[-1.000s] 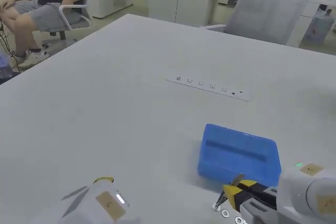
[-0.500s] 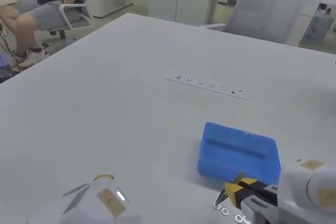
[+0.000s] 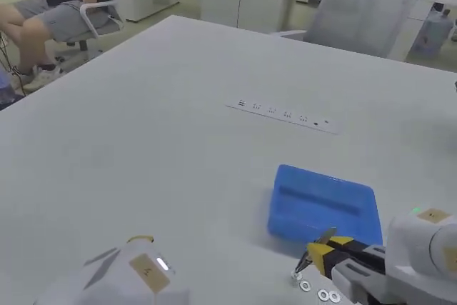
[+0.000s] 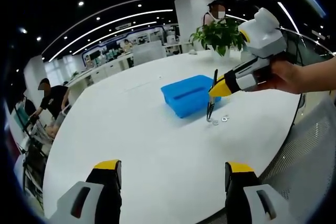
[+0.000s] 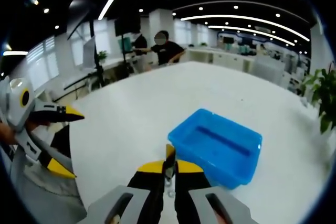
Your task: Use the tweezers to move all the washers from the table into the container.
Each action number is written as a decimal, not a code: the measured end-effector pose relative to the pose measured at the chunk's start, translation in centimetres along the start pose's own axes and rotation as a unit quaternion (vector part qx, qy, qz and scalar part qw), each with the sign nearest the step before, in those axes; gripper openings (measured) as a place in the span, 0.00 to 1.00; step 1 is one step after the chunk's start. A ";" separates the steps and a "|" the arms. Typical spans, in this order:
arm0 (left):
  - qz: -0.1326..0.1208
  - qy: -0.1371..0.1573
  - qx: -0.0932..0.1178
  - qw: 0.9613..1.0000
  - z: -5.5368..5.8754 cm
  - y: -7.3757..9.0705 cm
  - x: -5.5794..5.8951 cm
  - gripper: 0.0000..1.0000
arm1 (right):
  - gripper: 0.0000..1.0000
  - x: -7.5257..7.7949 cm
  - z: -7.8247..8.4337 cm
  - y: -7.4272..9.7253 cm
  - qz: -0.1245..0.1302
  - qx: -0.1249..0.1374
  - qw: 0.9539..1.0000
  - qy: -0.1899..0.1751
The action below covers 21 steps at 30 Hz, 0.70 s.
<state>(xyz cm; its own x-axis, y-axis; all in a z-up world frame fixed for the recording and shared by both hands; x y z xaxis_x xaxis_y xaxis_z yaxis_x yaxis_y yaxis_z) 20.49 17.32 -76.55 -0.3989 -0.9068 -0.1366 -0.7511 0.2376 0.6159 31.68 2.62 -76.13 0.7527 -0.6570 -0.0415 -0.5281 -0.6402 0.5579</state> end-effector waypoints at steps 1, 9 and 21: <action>0.000 0.000 0.000 1.000 0.0 0.0 0.0 0.82 | 0.02 0.1 -0.3 0.1 0.000 0.003 1.000 0.003; 0.008 0.004 0.013 1.000 -0.4 0.1 0.2 0.84 | 0.02 0.6 -3.6 0.8 0.002 0.037 0.999 0.013; 0.008 0.009 0.016 1.000 -0.5 0.1 0.2 0.85 | 0.02 2.9 -6.2 -0.8 0.029 0.070 0.997 0.012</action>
<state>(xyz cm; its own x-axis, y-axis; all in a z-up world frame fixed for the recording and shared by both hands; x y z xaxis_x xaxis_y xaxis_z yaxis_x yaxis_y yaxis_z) 20.58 17.05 -76.10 -0.4015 -0.9088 -0.1131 -0.7618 0.2629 0.5921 36.73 3.72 -71.60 0.7274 -0.6861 0.0085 -0.6195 -0.6513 0.4383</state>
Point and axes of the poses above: the centre of the closed fingertips' face, and the gripper's own axes: y roughly backward along the fingers, x roughly to its right, z roughly out of its underside, the point moved 3 cm from there along y, roughly backward along the fingers, and after that the axes turned 2 degrees about z, right-handed, at the moved point
